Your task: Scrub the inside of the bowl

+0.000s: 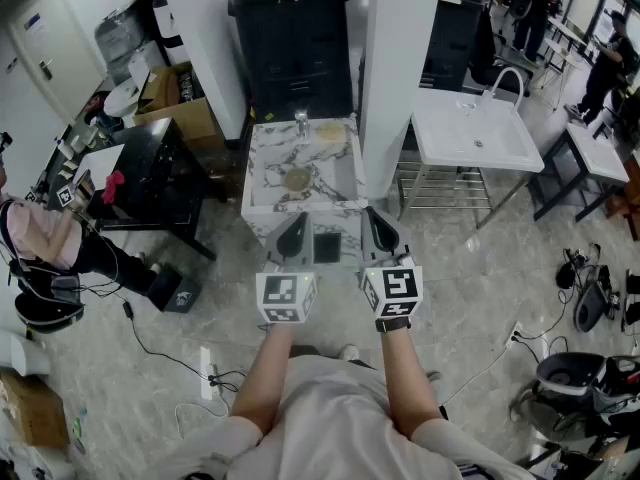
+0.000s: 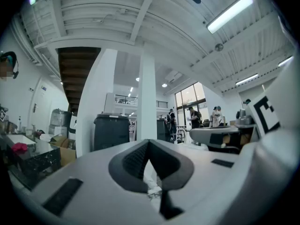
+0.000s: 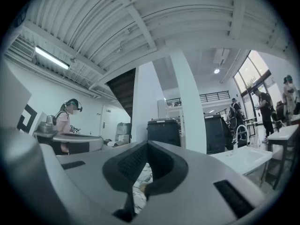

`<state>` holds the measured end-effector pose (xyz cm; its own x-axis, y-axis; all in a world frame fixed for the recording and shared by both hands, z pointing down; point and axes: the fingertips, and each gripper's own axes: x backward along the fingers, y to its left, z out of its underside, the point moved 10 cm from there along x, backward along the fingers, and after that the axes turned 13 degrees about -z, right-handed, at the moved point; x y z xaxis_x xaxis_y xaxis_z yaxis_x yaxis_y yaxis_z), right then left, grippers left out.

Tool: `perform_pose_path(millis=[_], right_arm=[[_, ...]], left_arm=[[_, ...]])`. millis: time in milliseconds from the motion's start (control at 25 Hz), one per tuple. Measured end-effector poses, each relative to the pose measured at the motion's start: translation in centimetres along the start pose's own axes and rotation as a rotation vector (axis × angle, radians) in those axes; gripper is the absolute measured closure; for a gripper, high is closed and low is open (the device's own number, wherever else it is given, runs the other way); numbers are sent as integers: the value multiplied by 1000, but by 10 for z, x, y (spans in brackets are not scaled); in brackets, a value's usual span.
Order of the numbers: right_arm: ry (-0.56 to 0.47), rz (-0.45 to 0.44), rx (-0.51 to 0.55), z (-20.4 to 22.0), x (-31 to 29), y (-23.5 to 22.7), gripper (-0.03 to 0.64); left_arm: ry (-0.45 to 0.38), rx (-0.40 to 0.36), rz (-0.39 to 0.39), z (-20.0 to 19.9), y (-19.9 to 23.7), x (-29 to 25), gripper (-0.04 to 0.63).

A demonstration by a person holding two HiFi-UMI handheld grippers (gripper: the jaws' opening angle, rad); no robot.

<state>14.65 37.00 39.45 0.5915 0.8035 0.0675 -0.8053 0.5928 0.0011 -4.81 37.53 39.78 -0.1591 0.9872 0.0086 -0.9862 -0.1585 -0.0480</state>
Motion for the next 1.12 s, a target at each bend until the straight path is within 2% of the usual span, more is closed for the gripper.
perform_pose_path(millis=[160, 320, 480, 800, 1120], right_arm=[[29, 21, -49, 7, -2, -17, 615], [16, -22, -116, 13, -22, -26, 615], [36, -29, -126, 24, -53, -37, 615], [112, -29, -86, 35, -163, -88, 615], [202, 5, -83, 49, -296, -134, 615]], left_arm=[[46, 1, -9, 10, -7, -6, 583], [75, -8, -24, 14, 1, -21, 583], [90, 2, -22, 24, 17, -53, 583], [155, 24, 50, 42, 61, -187, 583], [236, 8, 89, 63, 136, -318, 583]])
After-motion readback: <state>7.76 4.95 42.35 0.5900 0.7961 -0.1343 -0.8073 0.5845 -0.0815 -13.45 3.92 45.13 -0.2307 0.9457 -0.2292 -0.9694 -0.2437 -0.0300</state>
